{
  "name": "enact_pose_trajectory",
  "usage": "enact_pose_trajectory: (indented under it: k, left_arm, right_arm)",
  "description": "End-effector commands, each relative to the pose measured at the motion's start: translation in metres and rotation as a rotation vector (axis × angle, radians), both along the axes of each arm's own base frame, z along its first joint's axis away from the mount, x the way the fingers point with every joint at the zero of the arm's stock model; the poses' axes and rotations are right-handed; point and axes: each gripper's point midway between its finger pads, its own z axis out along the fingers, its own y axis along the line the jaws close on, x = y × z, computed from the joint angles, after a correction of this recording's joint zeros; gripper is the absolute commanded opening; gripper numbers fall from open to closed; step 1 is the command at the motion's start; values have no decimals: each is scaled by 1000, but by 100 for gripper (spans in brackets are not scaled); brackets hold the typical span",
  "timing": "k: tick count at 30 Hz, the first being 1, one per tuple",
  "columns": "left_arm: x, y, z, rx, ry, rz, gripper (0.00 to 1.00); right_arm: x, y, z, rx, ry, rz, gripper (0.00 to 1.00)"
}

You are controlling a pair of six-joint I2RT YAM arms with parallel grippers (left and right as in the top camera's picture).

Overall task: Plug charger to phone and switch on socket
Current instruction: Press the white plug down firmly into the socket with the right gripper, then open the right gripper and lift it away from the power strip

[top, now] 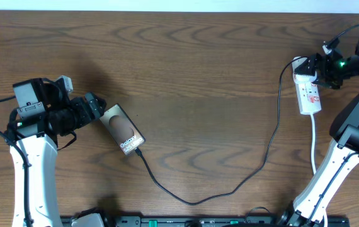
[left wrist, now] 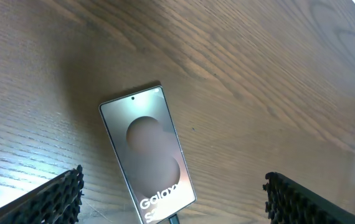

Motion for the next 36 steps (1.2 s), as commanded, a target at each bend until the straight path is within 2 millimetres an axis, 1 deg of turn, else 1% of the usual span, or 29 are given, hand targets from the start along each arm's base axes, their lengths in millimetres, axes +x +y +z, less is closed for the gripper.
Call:
enact_pose_trajectory:
  k: [1, 7, 10, 13, 16, 18, 21, 24, 28, 30, 32, 36]
  left_arm:
    - [4, 1, 7, 6, -20, -8, 92]
    - [4, 1, 7, 6, -19, -8, 92]
    - [4, 1, 7, 6, -19, -8, 92]
    - [4, 1, 7, 6, -19, -7, 91]
    - [4, 1, 7, 5, -19, -8, 91]
    - [4, 1, 7, 6, -19, -7, 91]
    - [4, 1, 7, 6, -19, -7, 91]
    - [4, 1, 7, 6, -19, -7, 91]
    - [4, 1, 7, 6, -20, -7, 91]
    - [4, 1, 7, 6, -20, -7, 92]
    - [4, 1, 7, 5, -19, -7, 92]
    - [4, 1, 7, 5, -19, -7, 92]
  right_arm:
    - [0, 28, -9, 73, 16, 41, 99]
    - [1, 35, -9, 77, 17, 55, 99]
    - [0, 33, -10, 62, 31, 45, 99]
    - [-3, 18, -17, 3, 78, -4, 99]
    - [-4, 5, -17, -30, 99, -46, 99]
    - [-5, -4, -13, -49, 112, -81, 99]
    - [-8, -17, -1, -73, 113, -124, 99]
    - [-9, -26, 18, -108, 90, -154, 99]
    - [-10, -33, 55, -172, 51, -206, 99]
    - [-14, -34, 78, -211, 32, -231, 99]
    - [-23, -32, 111, -256, 16, -282, 99]
    - [-43, -25, 157, -285, 21, -411, 99]
